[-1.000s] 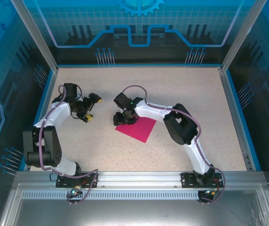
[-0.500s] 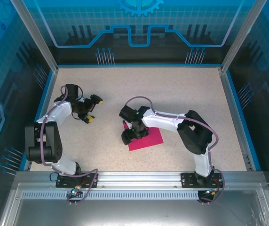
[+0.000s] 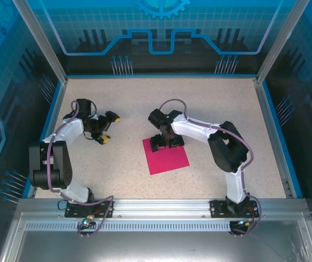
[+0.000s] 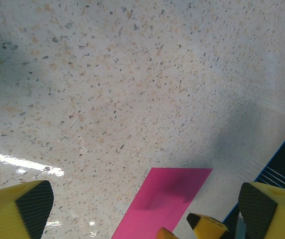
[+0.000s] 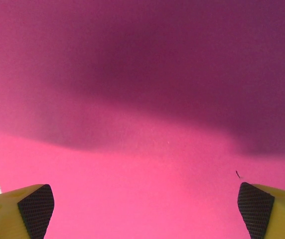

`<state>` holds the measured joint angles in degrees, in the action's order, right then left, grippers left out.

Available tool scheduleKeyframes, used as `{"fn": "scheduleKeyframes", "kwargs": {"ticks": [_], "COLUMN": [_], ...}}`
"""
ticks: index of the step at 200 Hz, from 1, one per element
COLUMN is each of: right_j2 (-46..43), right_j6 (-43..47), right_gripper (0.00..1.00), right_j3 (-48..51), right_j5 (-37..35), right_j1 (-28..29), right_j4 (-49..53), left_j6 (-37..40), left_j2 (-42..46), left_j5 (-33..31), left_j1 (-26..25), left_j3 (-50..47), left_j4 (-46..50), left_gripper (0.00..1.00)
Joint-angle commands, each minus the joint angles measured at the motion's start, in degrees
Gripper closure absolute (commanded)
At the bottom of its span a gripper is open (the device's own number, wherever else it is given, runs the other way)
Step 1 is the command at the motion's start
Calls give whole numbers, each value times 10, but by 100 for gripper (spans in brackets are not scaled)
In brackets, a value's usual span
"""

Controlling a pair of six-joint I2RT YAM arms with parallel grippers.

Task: Fold a paper plane with a square sheet of paper (pick it up from the middle)
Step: Move the square sheet of paper to the center of the table, then fold the square sheet of paper in half at the center of the table.

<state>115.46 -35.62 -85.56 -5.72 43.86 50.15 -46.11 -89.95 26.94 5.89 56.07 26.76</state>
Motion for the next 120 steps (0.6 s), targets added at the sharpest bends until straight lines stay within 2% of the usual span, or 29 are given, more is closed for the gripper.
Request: {"fn": "scheduleKeyframes", "kwargs": {"ticks": [1, 75, 120], "right_j2": [21, 84, 110], "right_j6": [-4, -11, -17], "right_gripper": [1, 1, 10], "right_j3": [-29, -50, -23], "right_j5": [9, 18, 21], "right_j1": [8, 19, 14], "right_j4": [21, 35, 26], "left_j6": [13, 12, 14], "left_j2": [11, 6, 4], "left_j5": [20, 22, 23], "left_j1": [3, 3, 3], "left_j3": [-7, -11, -13], "left_j4": [13, 10, 11], "left_gripper": [1, 1, 1]}}
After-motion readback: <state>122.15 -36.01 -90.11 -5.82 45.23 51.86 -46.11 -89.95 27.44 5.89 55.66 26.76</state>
